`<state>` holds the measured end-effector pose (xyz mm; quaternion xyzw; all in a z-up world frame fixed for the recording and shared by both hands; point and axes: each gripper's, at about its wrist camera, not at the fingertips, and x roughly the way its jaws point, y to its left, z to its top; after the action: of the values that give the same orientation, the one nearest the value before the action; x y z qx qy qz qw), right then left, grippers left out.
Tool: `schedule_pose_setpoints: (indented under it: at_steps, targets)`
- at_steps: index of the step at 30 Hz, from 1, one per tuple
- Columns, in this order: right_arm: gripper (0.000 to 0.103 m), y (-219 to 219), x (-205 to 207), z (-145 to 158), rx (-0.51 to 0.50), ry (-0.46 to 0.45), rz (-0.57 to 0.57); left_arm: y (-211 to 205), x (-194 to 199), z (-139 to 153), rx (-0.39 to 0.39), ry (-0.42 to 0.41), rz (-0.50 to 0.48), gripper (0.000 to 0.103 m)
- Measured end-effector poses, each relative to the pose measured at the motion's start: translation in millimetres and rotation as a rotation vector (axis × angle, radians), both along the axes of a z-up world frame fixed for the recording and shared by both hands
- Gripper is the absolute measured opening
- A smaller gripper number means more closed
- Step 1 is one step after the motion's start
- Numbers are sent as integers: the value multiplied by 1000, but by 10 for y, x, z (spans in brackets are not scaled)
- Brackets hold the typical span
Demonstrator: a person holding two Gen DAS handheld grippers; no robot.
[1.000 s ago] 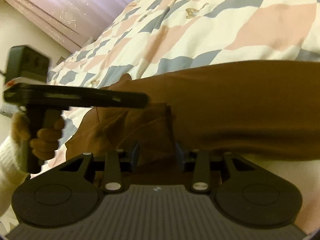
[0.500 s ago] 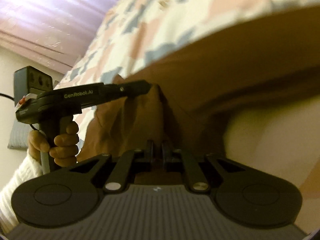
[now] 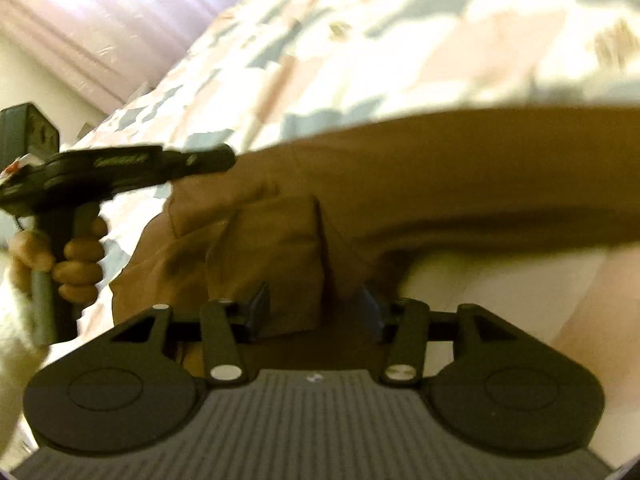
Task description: Fold clothes
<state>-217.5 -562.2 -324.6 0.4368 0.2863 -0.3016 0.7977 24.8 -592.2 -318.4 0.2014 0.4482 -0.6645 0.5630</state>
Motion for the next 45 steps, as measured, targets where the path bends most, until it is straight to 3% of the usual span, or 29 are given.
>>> schedule_pose_setpoints:
  at_steps: [3, 5, 7, 10, 13, 17, 21, 23, 29, 30, 32, 34, 37, 40, 42, 45]
  targets:
    - [36, 17, 173, -57, -36, 37, 81, 338, 38, 114, -5, 62, 32, 8]
    - [36, -18, 186, -177, 25, 58, 68, 454, -60, 39, 22, 75, 10, 10]
    - [40, -70, 11, -193, 102, 16, -4, 518, -174, -98, 68, 67, -8, 14]
    - [56, -129, -581, -78, 160, -58, -161, 483, -291, -401, 166, 10, 12, 10]
    - [56, -225, -1424, 37, 159, -63, -364, 512, -352, -272, 122, 4, 53, 12]
    - [56, -327, -2663, 148, 104, -18, -680, 671, -429, 71, 40, 72, 132, 19]
    - [58, -392, -3612, -48, 102, -122, -971, 788, -610, 157, 54, 116, 205, 23]
    - [58, -427, -3940, -217, 128, -203, -1080, 779, -745, 98, 94, 102, 245, 24]
    - [47, -606, -4209, -740, 224, -358, -1218, 835, -1028, 30, 167, 115, 367, 28]
    - [44, -634, -4190, -772, 232, -371, -1222, 854, -1056, 55, 169, 111, 382, 29]
    - [7, -678, -4193, -774, 228, -397, -1202, 901, -1090, 111, 174, 104, 410, 32]
    - [7, -715, -4152, -651, 188, -356, -1174, 959, -1099, 177, 177, 84, 436, 32]
    - [7, -810, -3923, -237, 36, -198, -1042, 1135, -1044, 312, 174, 50, 480, 32]
    - [7, -850, -3322, 388, -199, -13, -777, 1377, -917, 413, 174, 32, 538, 33]
    - [7, -795, -2767, 729, -339, 61, -571, 1570, -802, 457, 177, 23, 584, 34]
    - [7, -532, -1725, 1103, -455, 60, -249, 1926, -561, 494, 175, 21, 661, 34]
